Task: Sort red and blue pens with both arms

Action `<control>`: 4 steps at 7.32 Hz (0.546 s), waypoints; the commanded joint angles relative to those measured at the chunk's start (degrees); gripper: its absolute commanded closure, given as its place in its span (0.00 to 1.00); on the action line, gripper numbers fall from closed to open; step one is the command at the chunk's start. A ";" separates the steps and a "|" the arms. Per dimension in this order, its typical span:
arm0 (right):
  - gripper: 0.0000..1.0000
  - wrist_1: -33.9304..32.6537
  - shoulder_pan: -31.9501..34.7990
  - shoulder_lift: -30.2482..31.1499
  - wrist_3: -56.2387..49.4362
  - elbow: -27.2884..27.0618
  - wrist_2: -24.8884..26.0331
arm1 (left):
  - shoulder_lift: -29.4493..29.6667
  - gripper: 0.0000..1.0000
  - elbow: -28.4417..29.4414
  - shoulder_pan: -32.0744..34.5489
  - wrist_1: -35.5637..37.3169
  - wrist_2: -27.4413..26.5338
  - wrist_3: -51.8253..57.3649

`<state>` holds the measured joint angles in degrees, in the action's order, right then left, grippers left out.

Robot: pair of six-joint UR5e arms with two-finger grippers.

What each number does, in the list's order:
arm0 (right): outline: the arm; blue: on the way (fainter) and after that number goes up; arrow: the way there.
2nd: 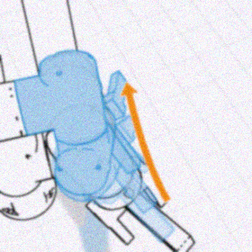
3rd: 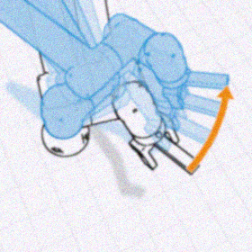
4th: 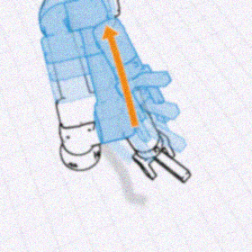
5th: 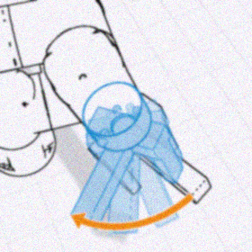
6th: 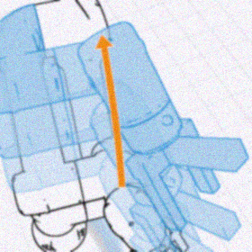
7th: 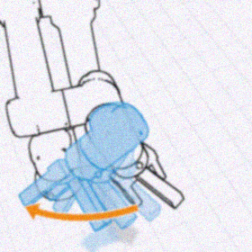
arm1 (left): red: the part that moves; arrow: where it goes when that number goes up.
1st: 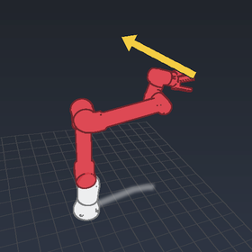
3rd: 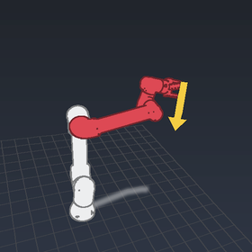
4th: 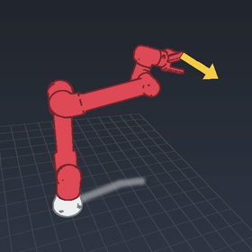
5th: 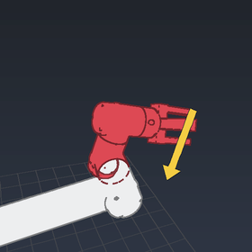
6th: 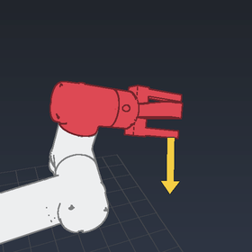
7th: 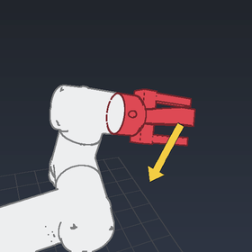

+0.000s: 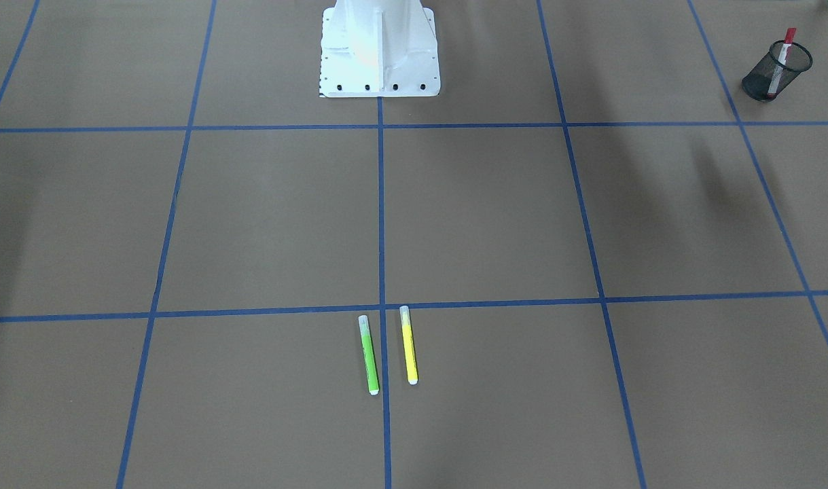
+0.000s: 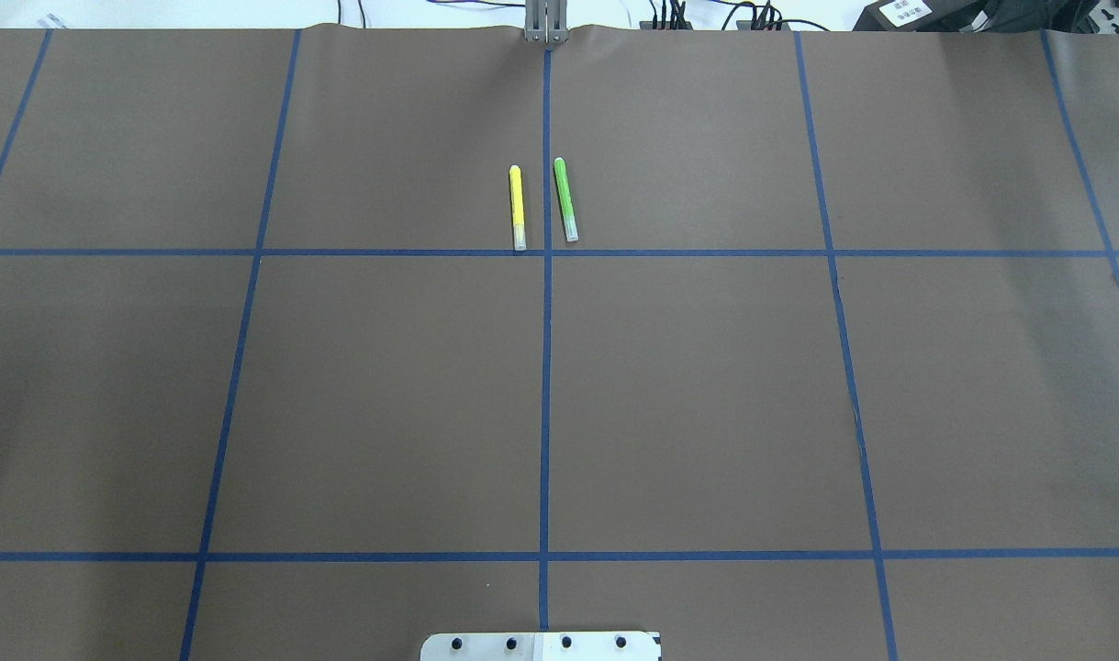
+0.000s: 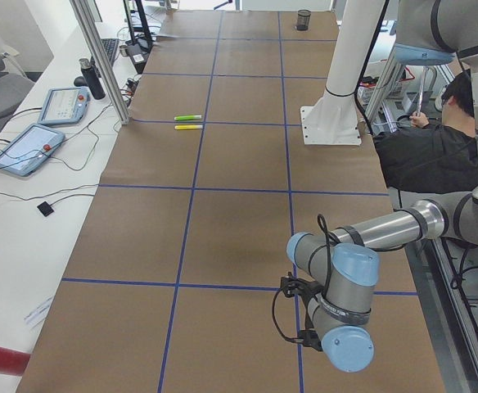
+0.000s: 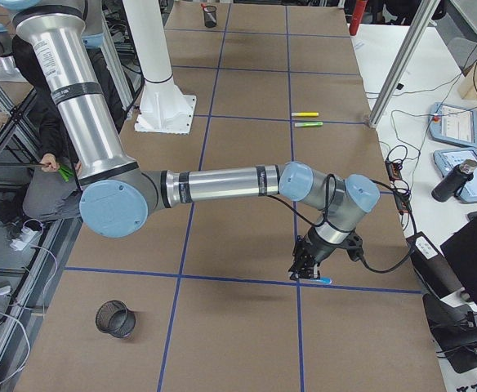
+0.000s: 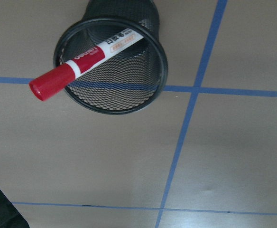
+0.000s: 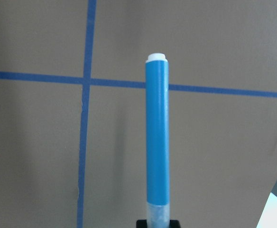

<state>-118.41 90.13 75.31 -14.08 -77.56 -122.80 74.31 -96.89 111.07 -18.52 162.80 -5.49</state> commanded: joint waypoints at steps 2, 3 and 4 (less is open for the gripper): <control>1.00 -3.21 6.71 5.19 -1.65 0.57 -1.48 | 7.32 0.00 -0.06 -0.33 -5.70 1.11 -6.70; 1.00 -7.24 8.38 5.28 -2.00 0.31 -1.31 | 8.21 0.00 -0.06 -0.51 -11.91 1.63 -11.69; 1.00 -9.71 9.79 6.07 -4.62 0.66 -1.13 | 8.57 0.00 -0.14 -0.59 -19.98 2.07 -18.61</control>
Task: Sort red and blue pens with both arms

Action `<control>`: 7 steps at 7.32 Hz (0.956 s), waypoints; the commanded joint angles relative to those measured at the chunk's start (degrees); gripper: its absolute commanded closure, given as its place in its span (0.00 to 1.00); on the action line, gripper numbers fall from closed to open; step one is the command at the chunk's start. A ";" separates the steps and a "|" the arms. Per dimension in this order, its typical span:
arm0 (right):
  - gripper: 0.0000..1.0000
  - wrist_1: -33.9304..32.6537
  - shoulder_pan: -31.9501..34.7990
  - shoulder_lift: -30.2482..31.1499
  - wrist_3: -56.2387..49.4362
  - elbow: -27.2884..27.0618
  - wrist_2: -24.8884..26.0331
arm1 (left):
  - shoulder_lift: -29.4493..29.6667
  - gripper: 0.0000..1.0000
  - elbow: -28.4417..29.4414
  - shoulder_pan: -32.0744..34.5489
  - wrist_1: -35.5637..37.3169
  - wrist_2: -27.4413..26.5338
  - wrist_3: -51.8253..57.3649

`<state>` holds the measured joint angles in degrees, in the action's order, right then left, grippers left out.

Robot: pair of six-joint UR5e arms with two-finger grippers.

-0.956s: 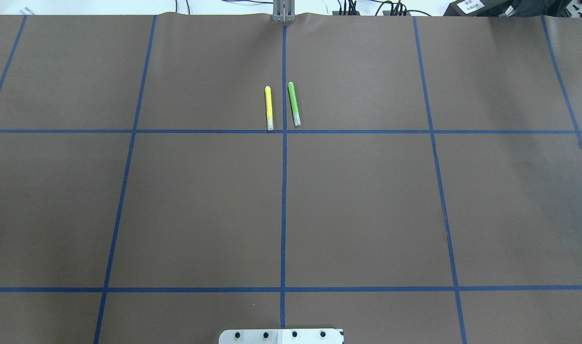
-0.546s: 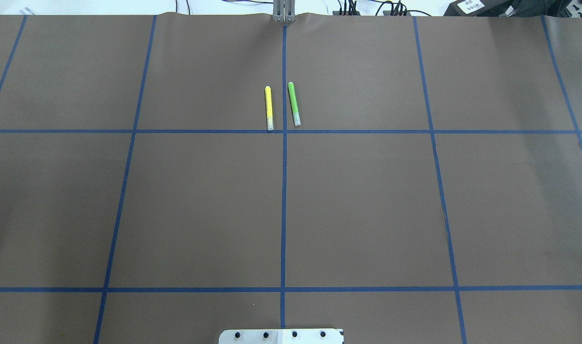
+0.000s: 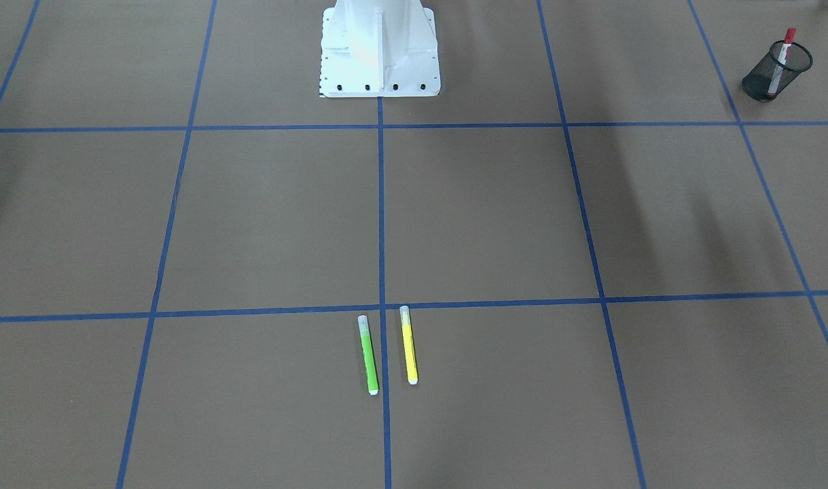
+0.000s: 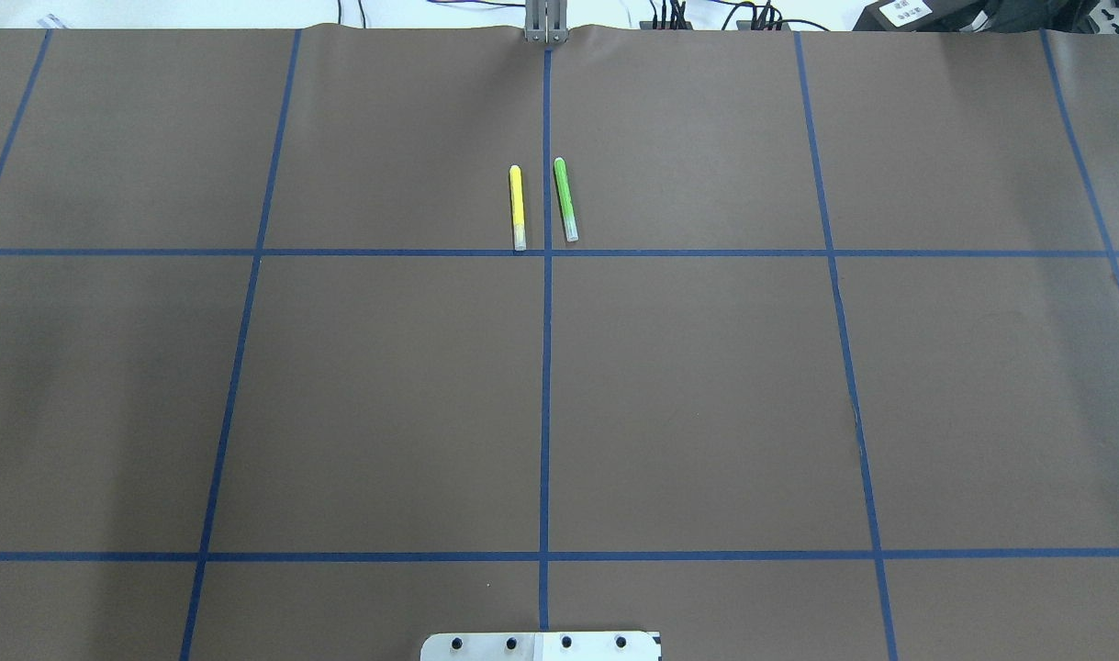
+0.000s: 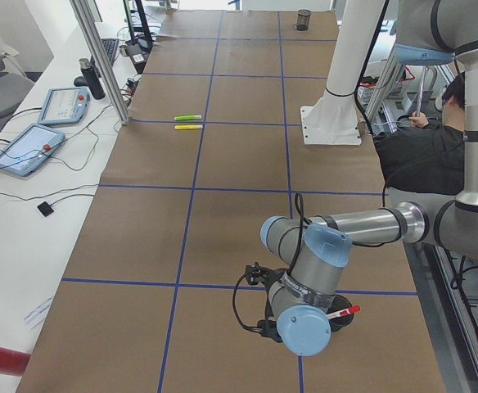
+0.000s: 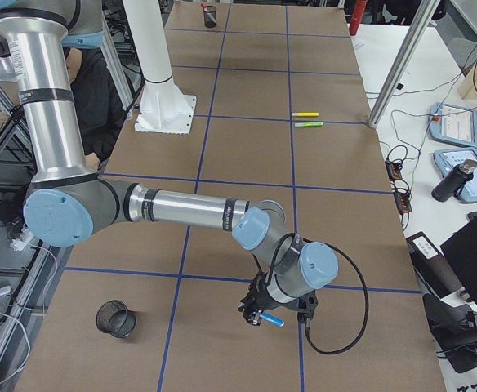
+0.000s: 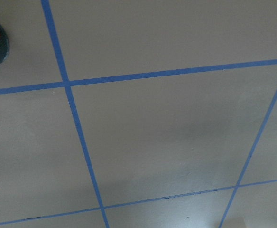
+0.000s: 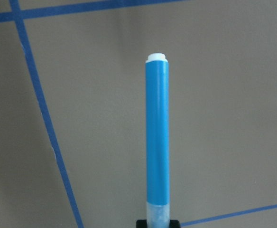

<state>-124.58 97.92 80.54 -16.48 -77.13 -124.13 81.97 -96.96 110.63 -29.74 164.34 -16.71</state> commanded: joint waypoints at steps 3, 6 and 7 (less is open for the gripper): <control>1.00 -12.66 7.00 6.46 -11.17 0.14 4.31 | 1.00 0.00 0.19 -4.00 -32.33 0.63 -20.79; 1.00 -20.49 12.27 9.02 -14.88 0.23 8.53 | 1.35 0.00 4.14 -6.99 -50.36 0.19 -21.35; 1.00 -24.97 15.95 8.94 -16.81 0.05 11.25 | 1.88 0.00 4.85 -7.70 -54.24 0.19 -21.43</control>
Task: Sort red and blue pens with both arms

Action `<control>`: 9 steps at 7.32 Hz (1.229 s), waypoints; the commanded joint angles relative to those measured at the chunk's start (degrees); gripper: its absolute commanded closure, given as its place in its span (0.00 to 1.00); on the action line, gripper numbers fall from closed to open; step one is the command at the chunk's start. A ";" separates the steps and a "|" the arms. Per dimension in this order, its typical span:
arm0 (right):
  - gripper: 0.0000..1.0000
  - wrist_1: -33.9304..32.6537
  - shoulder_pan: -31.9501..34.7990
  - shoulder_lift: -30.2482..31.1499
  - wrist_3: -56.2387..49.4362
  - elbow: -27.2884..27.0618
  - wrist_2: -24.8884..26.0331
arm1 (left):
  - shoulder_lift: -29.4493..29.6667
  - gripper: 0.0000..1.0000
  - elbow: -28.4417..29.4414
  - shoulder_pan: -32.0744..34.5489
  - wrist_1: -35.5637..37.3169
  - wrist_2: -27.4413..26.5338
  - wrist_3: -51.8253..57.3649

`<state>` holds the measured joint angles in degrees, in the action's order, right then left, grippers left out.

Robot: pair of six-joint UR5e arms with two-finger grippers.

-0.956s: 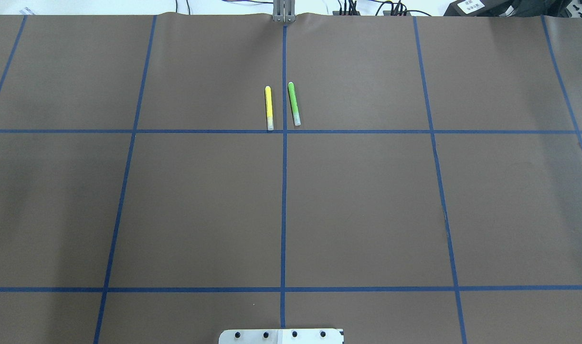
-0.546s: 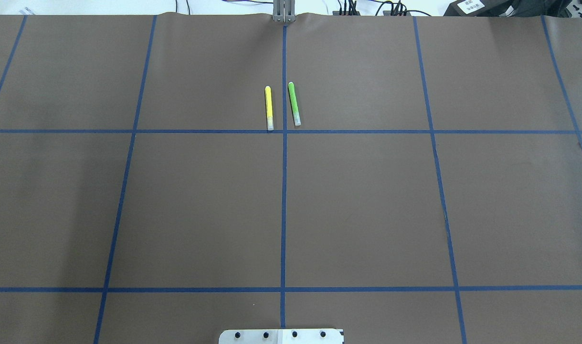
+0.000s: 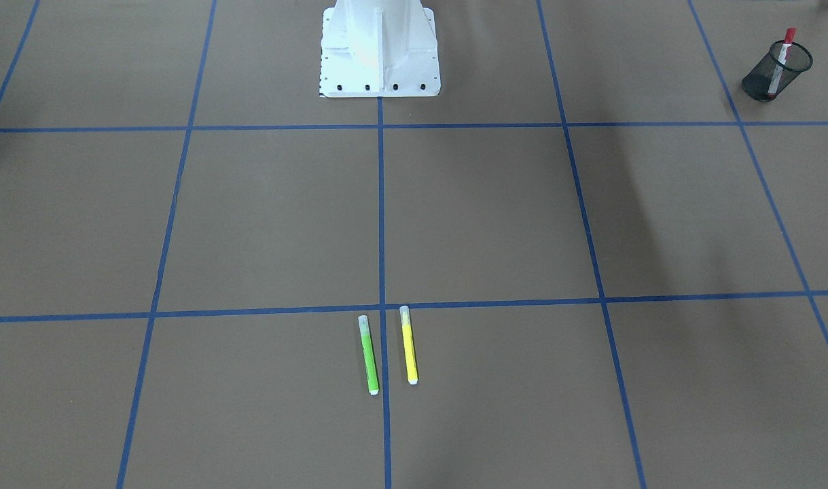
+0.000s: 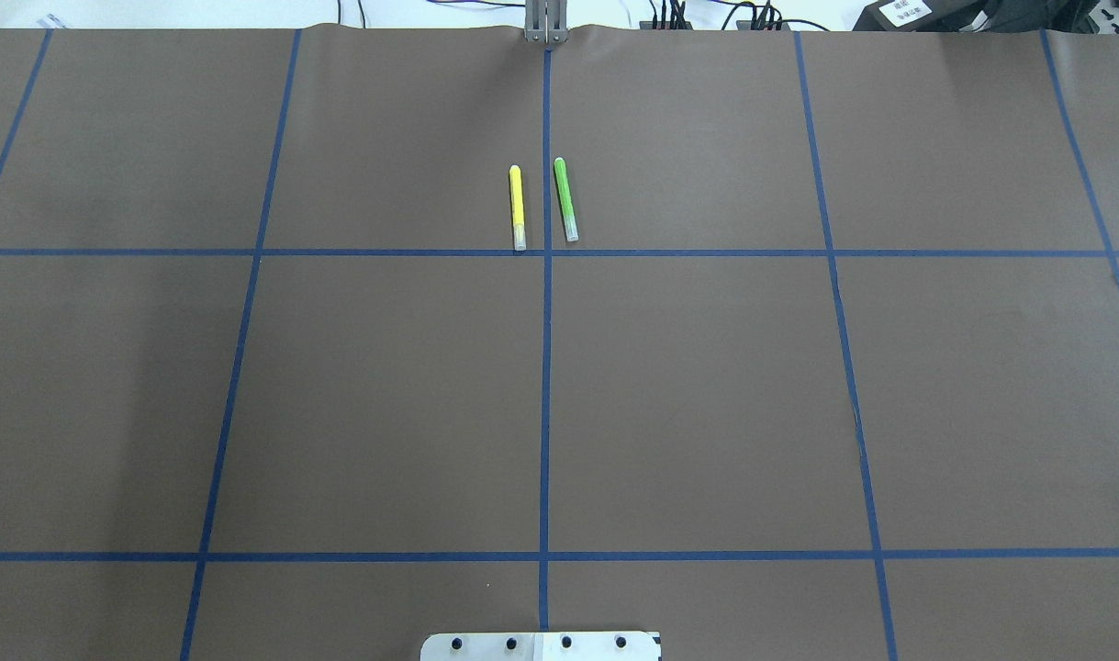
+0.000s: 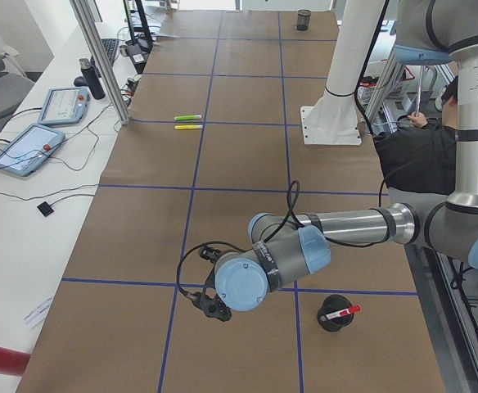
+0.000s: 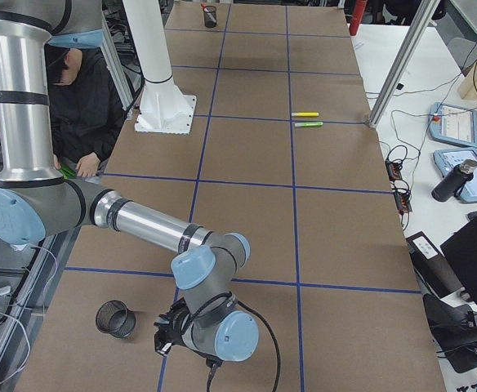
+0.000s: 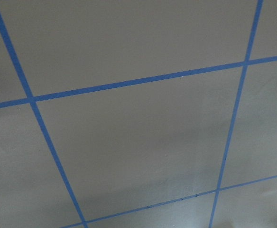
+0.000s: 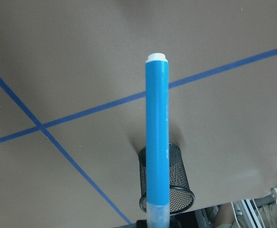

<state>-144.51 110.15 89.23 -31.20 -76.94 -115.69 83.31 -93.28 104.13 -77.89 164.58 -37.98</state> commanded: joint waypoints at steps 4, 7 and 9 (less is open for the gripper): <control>1.00 -11.05 5.07 7.69 -3.61 0.48 4.25 | 7.12 0.00 3.97 -2.79 -6.40 -0.84 -0.16; 1.00 -12.11 5.16 10.61 -5.54 0.66 4.07 | 8.72 0.00 5.92 -3.23 -7.53 -0.84 -0.16; 1.00 -12.28 5.16 10.88 -5.45 0.74 4.07 | 8.72 0.00 6.18 -3.32 -7.54 -0.84 -0.16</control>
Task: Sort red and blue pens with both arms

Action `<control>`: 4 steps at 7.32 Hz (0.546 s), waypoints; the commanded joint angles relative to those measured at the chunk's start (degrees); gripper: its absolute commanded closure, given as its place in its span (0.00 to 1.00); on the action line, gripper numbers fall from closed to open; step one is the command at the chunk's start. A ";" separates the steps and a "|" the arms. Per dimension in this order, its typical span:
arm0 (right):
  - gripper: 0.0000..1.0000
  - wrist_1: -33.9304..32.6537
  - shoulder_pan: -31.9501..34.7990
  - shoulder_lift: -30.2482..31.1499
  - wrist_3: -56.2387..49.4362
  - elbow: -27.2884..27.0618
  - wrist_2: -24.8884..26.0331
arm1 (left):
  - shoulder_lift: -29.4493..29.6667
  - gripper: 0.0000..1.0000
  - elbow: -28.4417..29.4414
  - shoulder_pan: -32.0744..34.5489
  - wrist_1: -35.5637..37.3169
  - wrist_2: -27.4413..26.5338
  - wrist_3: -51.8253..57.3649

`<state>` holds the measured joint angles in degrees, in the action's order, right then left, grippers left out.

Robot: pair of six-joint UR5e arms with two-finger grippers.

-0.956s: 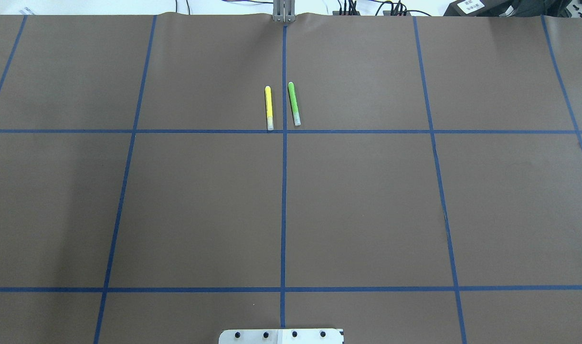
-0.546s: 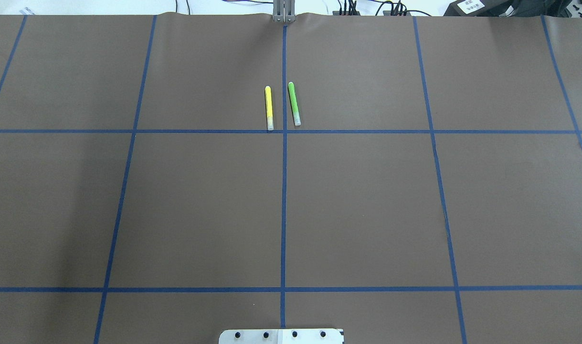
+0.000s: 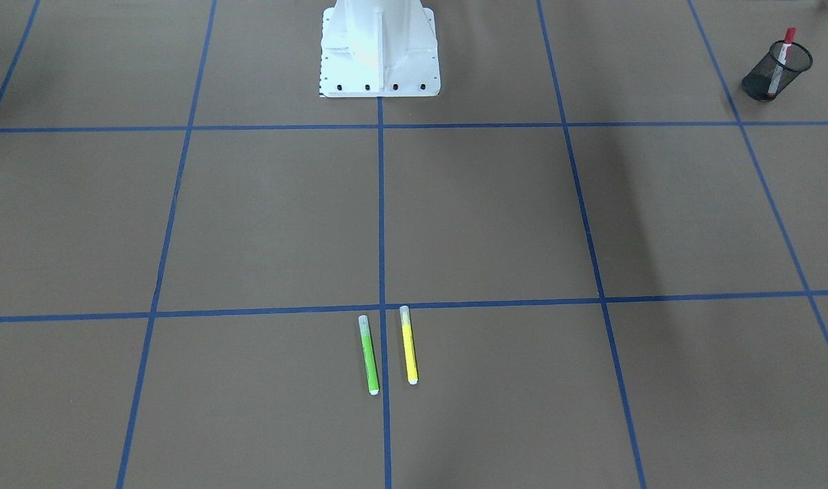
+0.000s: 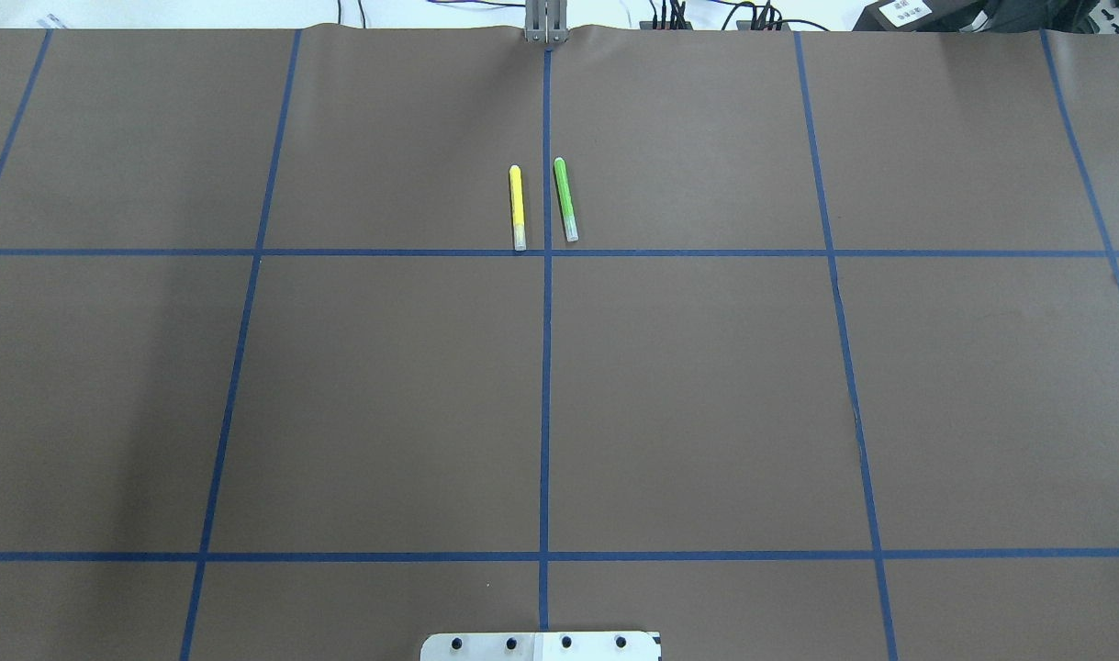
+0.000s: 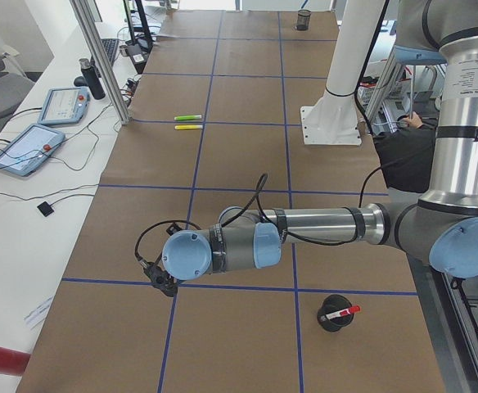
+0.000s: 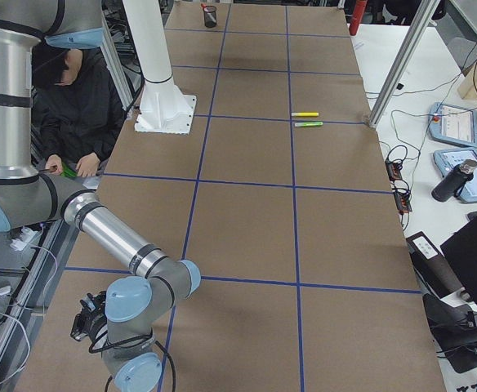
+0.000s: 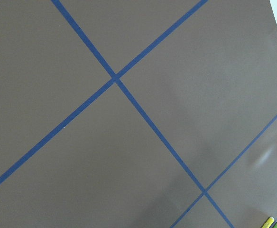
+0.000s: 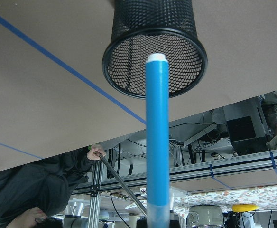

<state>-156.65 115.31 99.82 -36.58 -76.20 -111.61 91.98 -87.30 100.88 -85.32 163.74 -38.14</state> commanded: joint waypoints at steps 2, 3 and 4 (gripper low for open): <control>0.33 0.46 0.00 0.98 -0.59 0.44 -0.36 | 0.04 0.00 0.20 -0.16 -0.11 0.00 -0.01; 0.00 0.82 0.00 1.16 -0.51 0.09 -0.37 | 0.04 0.00 0.72 -0.16 -0.29 0.00 -0.01; 0.00 0.74 0.00 1.08 -0.16 0.00 -0.63 | 0.04 0.00 1.07 -0.16 -0.38 0.09 -0.01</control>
<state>-156.03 115.31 100.84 -36.95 -76.05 -112.00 92.02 -86.66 100.73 -85.57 163.76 -38.14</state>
